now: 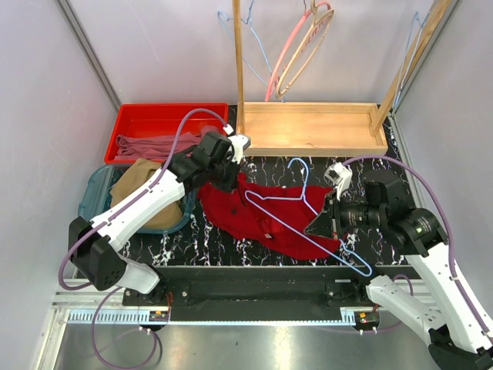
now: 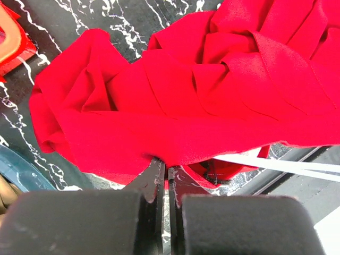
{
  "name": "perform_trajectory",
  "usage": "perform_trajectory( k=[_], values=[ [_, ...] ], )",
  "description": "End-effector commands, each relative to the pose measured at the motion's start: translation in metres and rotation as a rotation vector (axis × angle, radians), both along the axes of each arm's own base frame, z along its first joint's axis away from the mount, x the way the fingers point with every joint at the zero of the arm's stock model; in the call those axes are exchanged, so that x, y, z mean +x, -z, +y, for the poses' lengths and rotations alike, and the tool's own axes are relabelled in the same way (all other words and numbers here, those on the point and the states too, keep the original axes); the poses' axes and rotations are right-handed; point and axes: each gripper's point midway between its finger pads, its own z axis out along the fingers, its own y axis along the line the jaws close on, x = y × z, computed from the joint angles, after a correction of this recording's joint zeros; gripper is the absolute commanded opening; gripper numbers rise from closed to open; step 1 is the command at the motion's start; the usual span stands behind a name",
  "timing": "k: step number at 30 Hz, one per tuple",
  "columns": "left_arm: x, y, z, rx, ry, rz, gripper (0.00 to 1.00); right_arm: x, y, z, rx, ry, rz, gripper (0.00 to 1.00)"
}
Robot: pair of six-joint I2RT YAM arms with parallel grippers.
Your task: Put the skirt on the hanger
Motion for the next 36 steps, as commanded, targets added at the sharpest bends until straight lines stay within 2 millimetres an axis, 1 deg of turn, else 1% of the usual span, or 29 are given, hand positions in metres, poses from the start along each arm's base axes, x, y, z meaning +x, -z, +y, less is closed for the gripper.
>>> perform_trajectory(
  k=[1, 5, 8, 11, 12, 15, 18, 19, 20, 21, 22, 23, 24, 26, 31, 32, 36],
  values=[
    [0.006, -0.016, -0.009, -0.041, 0.02, -0.03, 0.0, 0.0, 0.005, 0.004, 0.002, -0.037, -0.006, 0.0],
    [0.003, -0.017, -0.009, -0.051, 0.03, -0.024, 0.0, 0.008, 0.014, 0.008, -0.004, -0.029, 0.0, 0.0],
    [-0.001, -0.018, -0.011, -0.064, 0.046, -0.017, 0.0, 0.016, 0.018, 0.016, 0.009, -0.031, -0.001, 0.0],
    [-0.007, -0.022, -0.015, -0.093, 0.075, -0.004, 0.0, 0.032, 0.025, 0.025, 0.004, -0.006, -0.026, 0.0],
    [-0.01, -0.023, -0.018, -0.108, 0.09, 0.002, 0.0, 0.038, 0.028, 0.031, 0.012, -0.007, -0.036, 0.0],
    [-0.015, -0.027, -0.022, -0.138, 0.11, 0.009, 0.0, 0.052, 0.036, 0.043, 0.024, 0.02, -0.064, 0.0],
    [-0.02, -0.03, -0.025, -0.171, 0.127, 0.013, 0.0, 0.061, 0.046, 0.057, 0.03, 0.03, -0.089, 0.0],
    [-0.022, -0.031, -0.026, -0.18, 0.132, 0.011, 0.0, 0.06, 0.047, 0.061, 0.034, 0.028, -0.099, 0.0],
    [-0.023, -0.033, -0.027, -0.196, 0.137, 0.005, 0.0, 0.064, 0.045, 0.066, 0.053, 0.03, -0.12, 0.0],
    [-0.027, -0.035, -0.03, -0.222, 0.152, 0.015, 0.0, 0.064, 0.05, 0.068, 0.05, 0.033, -0.117, 0.0],
    [-0.031, -0.037, -0.032, -0.242, 0.163, 0.022, 0.0, 0.066, 0.051, 0.071, 0.057, 0.035, -0.127, 0.0],
    [-0.035, -0.043, -0.039, -0.288, 0.191, 0.026, 0.0, 0.067, 0.047, 0.076, 0.082, 0.034, -0.147, 0.0],
    [-0.037, -0.045, -0.042, -0.311, 0.201, 0.028, 0.0, 0.066, 0.052, 0.078, 0.086, 0.037, -0.148, 0.0],
    [-0.042, -0.049, -0.047, -0.353, 0.225, 0.033, 0.0, 0.07, 0.052, 0.082, 0.111, 0.061, -0.171, 0.0],
    [-0.044, -0.041, -0.05, -0.363, 0.224, 0.054, 0.0, 0.079, 0.048, 0.081, 0.18, 0.127, -0.22, 0.0],
    [-0.045, -0.041, -0.051, -0.371, 0.224, 0.062, 0.0, 0.08, 0.052, 0.082, 0.193, 0.137, -0.221, 0.0],
    [-0.044, -0.04, -0.056, -0.397, 0.225, 0.07, 0.0, 0.085, 0.054, 0.08, 0.249, 0.182, -0.257, 0.0]
  ],
)
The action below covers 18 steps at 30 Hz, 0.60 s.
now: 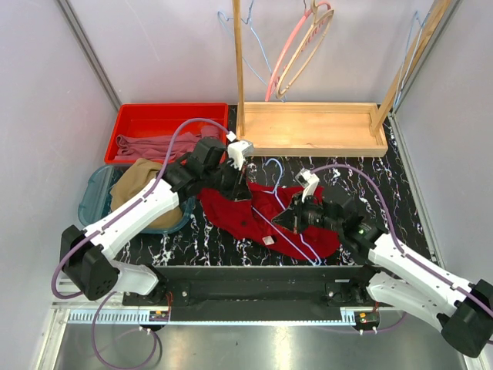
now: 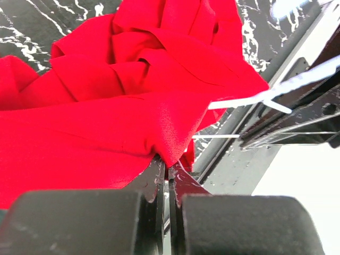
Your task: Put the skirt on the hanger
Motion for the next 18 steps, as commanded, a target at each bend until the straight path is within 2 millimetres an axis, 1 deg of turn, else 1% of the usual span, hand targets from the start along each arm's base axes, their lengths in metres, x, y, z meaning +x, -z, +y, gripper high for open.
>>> perform_trajectory(
  k=[1, 3, 4, 6, 7, 8, 10, 11, 15, 17, 18],
  values=[
    [0.001, -0.023, -0.018, -0.12, 0.038, -0.029, 0.0, 0.018, -0.033, 0.006, 0.153, 0.078, -0.138, 0.0],
    [0.001, -0.02, -0.019, -0.116, 0.044, -0.021, 0.0, 0.02, -0.028, 0.003, 0.168, 0.102, -0.148, 0.0],
    [0.002, -0.02, -0.019, -0.113, 0.045, -0.027, 0.02, 0.021, -0.031, 0.003, 0.185, 0.107, -0.158, 0.0],
    [0.002, -0.019, -0.018, -0.107, 0.045, -0.03, 0.12, 0.019, -0.026, 0.001, 0.191, 0.111, -0.161, 0.0],
    [0.001, -0.019, -0.017, -0.107, 0.051, -0.036, 0.19, 0.019, -0.028, 0.0, 0.2, 0.111, -0.174, 0.0],
    [0.0, -0.021, -0.017, -0.109, 0.052, -0.041, 0.42, 0.018, -0.025, -0.001, 0.202, 0.111, -0.174, 0.0],
    [-0.002, -0.025, -0.015, -0.115, 0.065, -0.064, 0.55, 0.019, -0.027, -0.001, 0.227, 0.119, -0.198, 0.0],
    [-0.003, -0.027, -0.014, -0.114, 0.068, -0.073, 0.63, 0.02, -0.02, -0.001, 0.224, 0.123, -0.194, 0.0],
    [-0.002, -0.041, -0.001, -0.093, 0.041, -0.146, 0.7, 0.022, -0.016, 0.001, 0.247, 0.128, -0.21, 0.0],
    [0.008, -0.046, 0.01, -0.062, -0.016, -0.203, 0.71, 0.022, -0.016, 0.002, 0.259, 0.113, -0.225, 0.0],
    [0.012, -0.052, 0.016, -0.053, -0.053, -0.237, 0.74, 0.021, -0.016, 0.003, 0.259, 0.109, -0.23, 0.0]
  ],
)
